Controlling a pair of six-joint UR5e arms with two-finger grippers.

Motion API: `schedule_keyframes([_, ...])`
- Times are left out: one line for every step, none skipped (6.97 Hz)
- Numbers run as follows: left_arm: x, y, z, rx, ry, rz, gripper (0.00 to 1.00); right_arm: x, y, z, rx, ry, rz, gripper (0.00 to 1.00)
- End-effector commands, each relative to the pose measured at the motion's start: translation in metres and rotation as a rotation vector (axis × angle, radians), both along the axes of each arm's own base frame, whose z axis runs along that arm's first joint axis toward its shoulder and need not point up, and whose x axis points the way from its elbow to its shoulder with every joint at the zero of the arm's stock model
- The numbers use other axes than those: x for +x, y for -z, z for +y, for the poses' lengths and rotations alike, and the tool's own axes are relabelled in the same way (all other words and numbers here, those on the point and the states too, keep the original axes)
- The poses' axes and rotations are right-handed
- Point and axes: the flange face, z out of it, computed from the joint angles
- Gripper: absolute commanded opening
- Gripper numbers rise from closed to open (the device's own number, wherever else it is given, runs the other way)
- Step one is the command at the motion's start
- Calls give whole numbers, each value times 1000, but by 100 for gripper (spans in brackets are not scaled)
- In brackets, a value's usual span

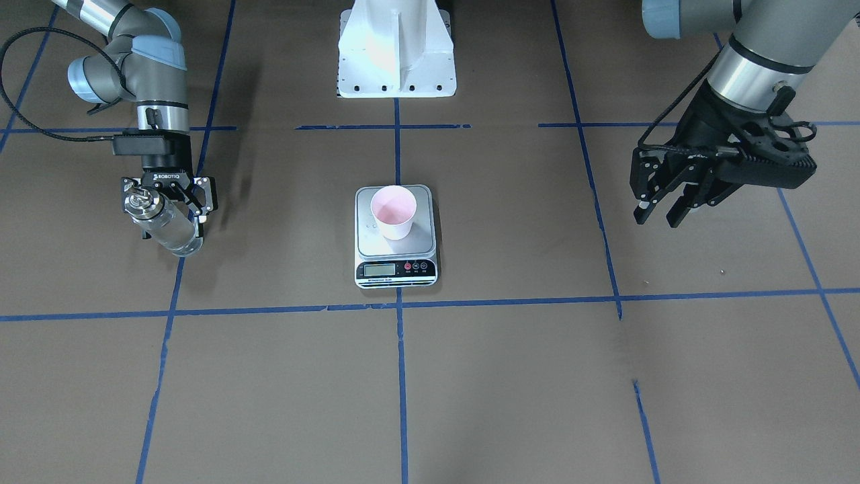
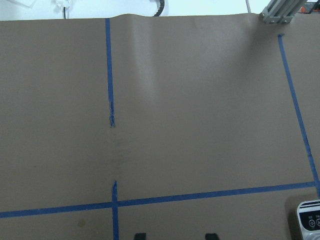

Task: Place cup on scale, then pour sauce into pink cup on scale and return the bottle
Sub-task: 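Grasp the glass bottle's neck with the right gripper and lift it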

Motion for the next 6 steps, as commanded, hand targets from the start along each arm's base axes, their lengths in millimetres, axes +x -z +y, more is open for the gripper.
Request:
schedule_keyframes([0,1,0,-1,2,-3,50,1,-1,-1,8,-15,4,4])
schedule_keyframes([0,3,0,2,2,-1,50,-3,9,-3,20,-23,-11,0])
schedule_keyframes([0,2,0,1,2,-2,50,-9,27,-9,40,-23,-24,0])
schedule_keyframes([0,4,0,1,2,-2,50,-2,38,-17,63,-18,3,0])
schedule_keyframes([0,4,0,1,2,-2,50,3,52,-17,93,-2,38,0])
schedule_keyframes([0,2,0,-2,2,-4,50,6,59,-14,98,10,33,0])
